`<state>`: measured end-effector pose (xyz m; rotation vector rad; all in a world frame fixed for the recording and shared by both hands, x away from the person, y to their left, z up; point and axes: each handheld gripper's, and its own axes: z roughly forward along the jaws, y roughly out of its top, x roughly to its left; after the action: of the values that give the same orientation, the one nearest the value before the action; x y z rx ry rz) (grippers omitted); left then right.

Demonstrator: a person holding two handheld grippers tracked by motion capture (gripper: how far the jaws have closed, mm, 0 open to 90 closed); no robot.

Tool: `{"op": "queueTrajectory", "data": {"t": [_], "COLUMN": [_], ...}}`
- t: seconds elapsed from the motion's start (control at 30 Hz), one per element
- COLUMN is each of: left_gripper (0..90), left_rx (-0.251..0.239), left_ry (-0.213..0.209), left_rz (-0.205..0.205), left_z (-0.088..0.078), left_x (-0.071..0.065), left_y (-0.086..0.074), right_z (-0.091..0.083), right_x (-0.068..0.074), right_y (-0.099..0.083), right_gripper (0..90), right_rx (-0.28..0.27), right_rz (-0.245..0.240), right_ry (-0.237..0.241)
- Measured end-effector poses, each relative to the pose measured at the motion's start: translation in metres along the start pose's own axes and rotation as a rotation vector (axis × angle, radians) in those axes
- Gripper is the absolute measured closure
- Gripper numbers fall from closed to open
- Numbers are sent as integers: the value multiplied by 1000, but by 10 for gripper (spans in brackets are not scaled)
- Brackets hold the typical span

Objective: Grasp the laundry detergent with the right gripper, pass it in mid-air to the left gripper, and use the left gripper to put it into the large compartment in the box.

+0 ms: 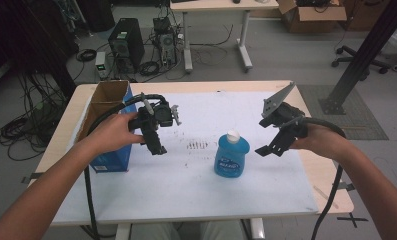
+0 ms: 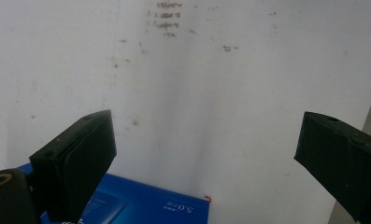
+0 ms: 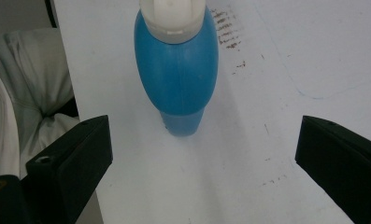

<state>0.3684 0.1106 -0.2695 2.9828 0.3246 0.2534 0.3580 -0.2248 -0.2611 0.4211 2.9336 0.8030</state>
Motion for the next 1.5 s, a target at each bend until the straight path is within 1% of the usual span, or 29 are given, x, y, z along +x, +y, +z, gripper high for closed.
{"op": "queueTrajectory", "data": {"t": [0.2, 0.37, 0.47, 0.6, 0.63, 0.77, 0.83, 0.93, 1.2, 1.37, 1.4, 1.43, 1.5], "left_gripper": [55, 55, 55, 55, 55, 55, 55, 55, 55, 55, 55, 55, 55], "left_rx": [-2, -3, -2, 0, 0, -3, -2, -1, -1, 2, 2, 2, 2], "left_ry": [2, 4, 4, 2, 2, 1, 3, 1, -1, -1, -1, -2, -3], "left_rz": [-2, 4, 5, 6, 6, 0, 3, 1, 2, 3, 3, 3, 3], "left_z": [-1, -1, -1, 0, 0, -1, -1, -1, 0, 0, 0, 0, 0], "left_x": [0, 0, 0, 0, 0, 0, 0, -1, -1, -1, -1, -1, -1], "left_y": [-1, 0, 0, 1, 1, 0, 0, 0, 1, 2, 2, 2, 3], "right_z": [5, 9, 14, 19, 19, 23, 24, 28, 36, 39, 39, 39, 40], "right_x": [2, 4, 5, 6, 6, 7, 7, 7, 7, 8, 8, 8, 8], "right_y": [-8, -14, -18, -22, -22, -28, -29, -36, -47, -52, -52, -55, -57], "right_gripper": [39, 39, 39, 41, 41, 41, 41, 41, 40, 41, 41, 41, 41], "right_rx": [-19, -57, -76, -107, -107, -140, -147, -177, -209, -246, -246, -265, -280], "right_rz": [0, -1, -8, -7, -7, -4, -4, 8, 21, 20, 20, 22, 22], "right_ry": [1, 2, 3, 7, 7, 8, 9, 9, 13, 10, 10, 9, 7]}}
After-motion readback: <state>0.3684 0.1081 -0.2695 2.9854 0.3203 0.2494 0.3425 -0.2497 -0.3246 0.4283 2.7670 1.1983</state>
